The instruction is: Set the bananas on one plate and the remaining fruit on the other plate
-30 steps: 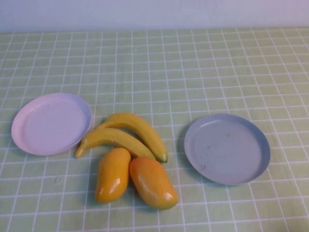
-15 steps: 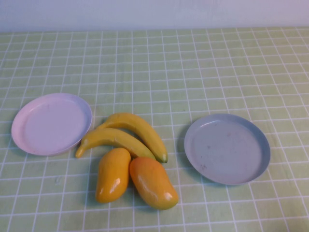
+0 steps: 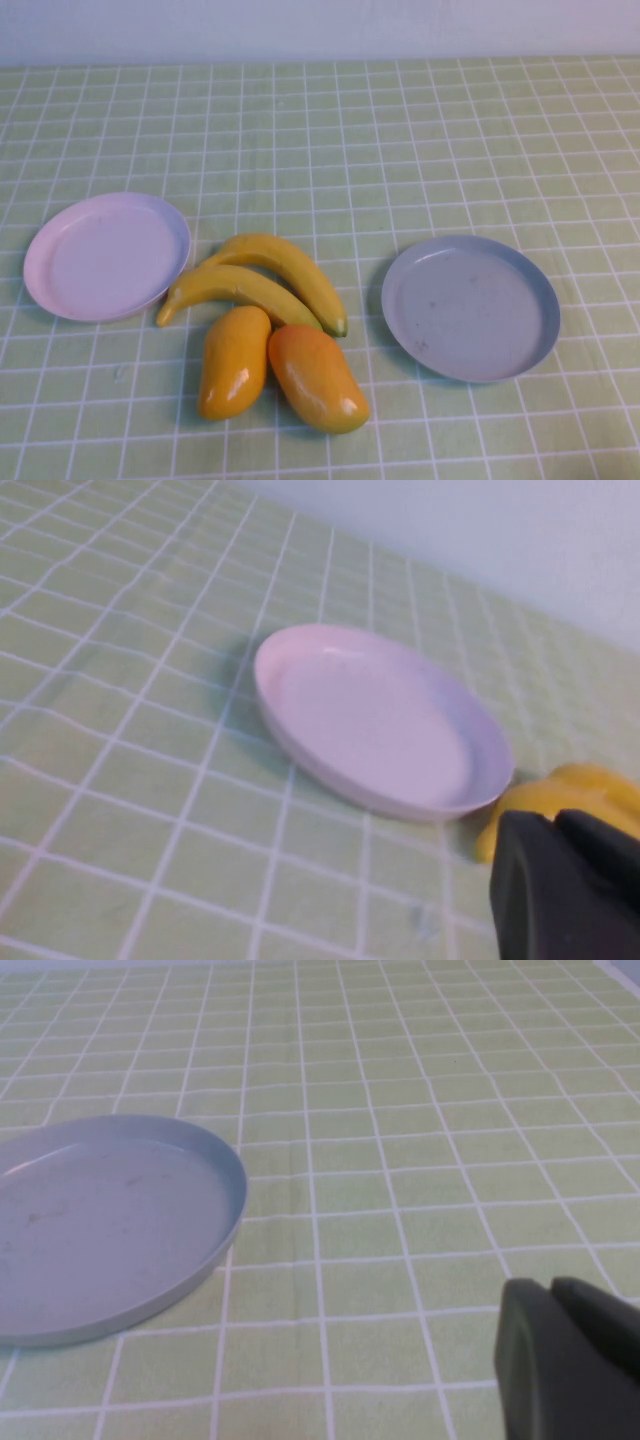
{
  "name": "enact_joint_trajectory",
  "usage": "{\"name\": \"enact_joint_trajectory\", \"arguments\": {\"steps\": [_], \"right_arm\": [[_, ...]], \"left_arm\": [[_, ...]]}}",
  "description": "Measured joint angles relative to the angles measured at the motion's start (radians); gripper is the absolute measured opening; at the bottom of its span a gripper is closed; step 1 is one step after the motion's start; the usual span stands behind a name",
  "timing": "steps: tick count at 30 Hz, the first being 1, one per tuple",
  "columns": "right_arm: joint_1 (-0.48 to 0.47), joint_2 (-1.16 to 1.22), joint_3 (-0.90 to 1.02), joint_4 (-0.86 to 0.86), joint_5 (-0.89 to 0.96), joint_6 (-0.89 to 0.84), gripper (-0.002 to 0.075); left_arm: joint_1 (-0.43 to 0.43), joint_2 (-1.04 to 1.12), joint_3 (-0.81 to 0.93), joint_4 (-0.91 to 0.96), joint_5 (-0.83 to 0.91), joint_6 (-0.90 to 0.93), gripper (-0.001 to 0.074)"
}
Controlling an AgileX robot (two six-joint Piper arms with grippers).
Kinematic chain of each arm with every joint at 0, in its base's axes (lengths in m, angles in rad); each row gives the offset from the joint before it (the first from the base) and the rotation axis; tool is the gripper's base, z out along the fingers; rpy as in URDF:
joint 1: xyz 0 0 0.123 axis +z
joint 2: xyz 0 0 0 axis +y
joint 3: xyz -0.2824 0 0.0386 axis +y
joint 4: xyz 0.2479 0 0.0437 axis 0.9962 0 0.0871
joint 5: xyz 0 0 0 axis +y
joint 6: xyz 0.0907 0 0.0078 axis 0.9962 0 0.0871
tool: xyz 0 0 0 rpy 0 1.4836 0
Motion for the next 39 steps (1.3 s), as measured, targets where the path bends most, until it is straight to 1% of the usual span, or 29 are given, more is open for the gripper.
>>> {"name": "enact_joint_trajectory", "arguments": {"steps": [3, 6, 12, 17, 20, 24, 30, 34, 37, 39], "right_arm": [[0.000, 0.000, 0.000, 0.000, 0.000, 0.000, -0.0015], [0.000, 0.000, 0.000, 0.000, 0.000, 0.000, -0.0015], [0.000, 0.000, 0.000, 0.000, 0.000, 0.000, -0.0015], [0.000, 0.000, 0.000, 0.000, 0.000, 0.000, -0.0016], [0.000, 0.000, 0.000, 0.000, 0.000, 0.000, -0.0015], [0.000, 0.000, 0.000, 0.000, 0.000, 0.000, -0.0015], [0.000, 0.000, 0.000, 0.000, 0.000, 0.000, -0.0015], [0.000, 0.000, 0.000, 0.000, 0.000, 0.000, -0.0015], [0.000, 0.000, 0.000, 0.000, 0.000, 0.000, -0.0015], [0.000, 0.000, 0.000, 0.000, 0.000, 0.000, -0.0015]], "left_arm": [[0.000, 0.000, 0.000, -0.118, -0.086, -0.079, -0.0001], [0.000, 0.000, 0.000, -0.188, -0.150, -0.124, -0.0001], [0.000, 0.000, 0.000, -0.216, -0.205, -0.147, -0.0001], [0.000, 0.000, 0.000, -0.234, -0.201, -0.178, -0.0001], [0.000, 0.015, -0.035, -0.252, -0.076, -0.191, -0.0001], [0.000, 0.123, -0.171, -0.257, 0.144, -0.141, -0.0001], [0.000, 0.363, -0.438, -0.282, 0.440, 0.100, -0.0001], [0.000, 0.542, -0.596, -0.285, 0.618, 0.223, -0.0001], [0.000, 0.672, -0.676, -0.285, 0.698, 0.300, -0.0001], [0.000, 0.754, -0.722, -0.285, 0.712, 0.336, -0.0001]]}}
